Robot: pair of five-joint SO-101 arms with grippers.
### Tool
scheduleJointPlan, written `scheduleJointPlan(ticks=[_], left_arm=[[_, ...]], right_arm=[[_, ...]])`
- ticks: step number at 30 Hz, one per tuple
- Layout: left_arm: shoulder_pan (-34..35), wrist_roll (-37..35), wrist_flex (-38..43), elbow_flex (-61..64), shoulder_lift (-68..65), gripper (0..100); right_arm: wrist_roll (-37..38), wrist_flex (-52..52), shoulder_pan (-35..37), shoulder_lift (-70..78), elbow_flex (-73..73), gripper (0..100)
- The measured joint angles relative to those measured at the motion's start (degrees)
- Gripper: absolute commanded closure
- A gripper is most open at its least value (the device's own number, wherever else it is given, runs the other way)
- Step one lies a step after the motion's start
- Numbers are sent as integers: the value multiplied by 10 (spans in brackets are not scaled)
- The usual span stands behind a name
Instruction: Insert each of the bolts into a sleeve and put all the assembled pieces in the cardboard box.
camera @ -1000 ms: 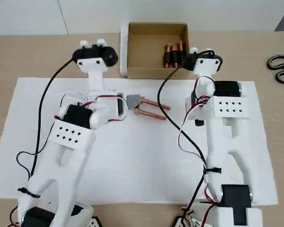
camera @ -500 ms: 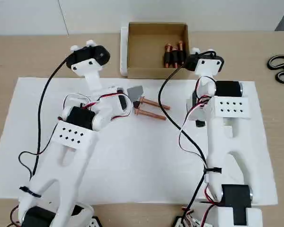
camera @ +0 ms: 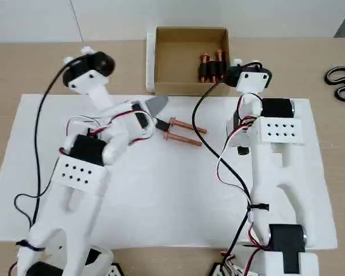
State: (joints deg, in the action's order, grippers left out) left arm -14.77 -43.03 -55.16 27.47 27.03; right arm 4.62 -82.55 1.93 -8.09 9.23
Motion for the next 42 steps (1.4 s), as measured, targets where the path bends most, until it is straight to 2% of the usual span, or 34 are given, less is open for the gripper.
scheduleJointPlan(ticks=[4, 9, 14, 24, 28, 36, 42], left_arm=[[-40, -9, -1, -40, -66, 719], [-47, -53, -31, -125, -202, 719], [-55, -61, -76, -204, -306, 718], [-77, -64, -99, -223, -345, 720], [-78, -107, -101, -223, -367, 720], [-79, -200, -103, -223, -430, 720], [-79, -216, -86, -223, -455, 720]], right_arm=[[0, 0, 0, 0, 0, 985], [0, 0, 0, 0, 0, 985], [0, 0, -2, 0, 0, 985], [0, 0, -84, 0, 0, 985], [0, 0, -112, 0, 0, 985], [0, 0, -120, -69, 0, 985], [0, 0, -120, -103, 0, 985]])
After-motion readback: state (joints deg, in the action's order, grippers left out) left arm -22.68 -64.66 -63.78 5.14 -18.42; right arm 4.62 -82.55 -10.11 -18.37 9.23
